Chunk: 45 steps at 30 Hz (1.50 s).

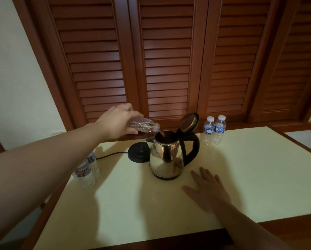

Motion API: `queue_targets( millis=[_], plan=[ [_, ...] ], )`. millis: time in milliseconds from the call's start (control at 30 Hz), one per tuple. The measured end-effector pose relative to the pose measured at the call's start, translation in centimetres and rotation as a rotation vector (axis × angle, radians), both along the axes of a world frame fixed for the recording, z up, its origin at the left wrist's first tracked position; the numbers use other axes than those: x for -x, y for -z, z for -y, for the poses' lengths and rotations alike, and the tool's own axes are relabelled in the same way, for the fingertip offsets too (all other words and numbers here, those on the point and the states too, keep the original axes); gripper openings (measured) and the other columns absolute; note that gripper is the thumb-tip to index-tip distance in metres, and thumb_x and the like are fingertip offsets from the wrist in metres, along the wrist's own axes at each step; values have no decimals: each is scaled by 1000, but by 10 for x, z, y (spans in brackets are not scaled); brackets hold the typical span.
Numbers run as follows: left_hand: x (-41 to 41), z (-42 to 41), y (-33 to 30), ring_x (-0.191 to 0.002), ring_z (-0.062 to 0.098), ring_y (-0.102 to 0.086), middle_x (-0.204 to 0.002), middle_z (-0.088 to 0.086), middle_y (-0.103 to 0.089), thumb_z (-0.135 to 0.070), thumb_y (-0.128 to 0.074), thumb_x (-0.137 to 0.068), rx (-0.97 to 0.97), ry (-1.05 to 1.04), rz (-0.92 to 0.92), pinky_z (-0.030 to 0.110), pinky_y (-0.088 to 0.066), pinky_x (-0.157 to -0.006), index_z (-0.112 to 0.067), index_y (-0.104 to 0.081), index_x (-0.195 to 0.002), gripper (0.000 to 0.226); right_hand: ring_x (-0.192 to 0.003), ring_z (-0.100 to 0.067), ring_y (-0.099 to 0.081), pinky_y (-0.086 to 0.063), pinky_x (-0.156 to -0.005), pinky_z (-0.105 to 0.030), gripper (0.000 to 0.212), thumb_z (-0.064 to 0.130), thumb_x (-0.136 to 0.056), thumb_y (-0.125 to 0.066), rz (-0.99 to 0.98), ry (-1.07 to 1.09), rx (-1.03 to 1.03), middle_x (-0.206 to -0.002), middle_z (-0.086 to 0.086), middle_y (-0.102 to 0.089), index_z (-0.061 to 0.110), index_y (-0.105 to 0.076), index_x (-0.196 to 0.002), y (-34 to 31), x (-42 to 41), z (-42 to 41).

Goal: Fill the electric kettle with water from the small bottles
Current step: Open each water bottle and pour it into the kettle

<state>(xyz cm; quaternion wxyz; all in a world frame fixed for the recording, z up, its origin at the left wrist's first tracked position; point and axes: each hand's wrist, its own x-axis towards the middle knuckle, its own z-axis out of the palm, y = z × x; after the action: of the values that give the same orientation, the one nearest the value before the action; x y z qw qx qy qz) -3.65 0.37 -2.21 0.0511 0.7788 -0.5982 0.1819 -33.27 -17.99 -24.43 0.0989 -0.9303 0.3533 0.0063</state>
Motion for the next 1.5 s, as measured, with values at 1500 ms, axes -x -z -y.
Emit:
queue_targets(
  millis=[1500],
  plan=[
    [27, -6, 59, -93, 8, -62, -105, -13, -65, -51, -81, -82, 259, -140, -537, 22, -47, -76, -33, -63, -125, 50, -159, -18, 4, 2, -129, -43, 92, 87, -88, -22, 18, -4, -31, -174, 1, 2, 37, -12, -164, 1, -2, 1]
  ],
)
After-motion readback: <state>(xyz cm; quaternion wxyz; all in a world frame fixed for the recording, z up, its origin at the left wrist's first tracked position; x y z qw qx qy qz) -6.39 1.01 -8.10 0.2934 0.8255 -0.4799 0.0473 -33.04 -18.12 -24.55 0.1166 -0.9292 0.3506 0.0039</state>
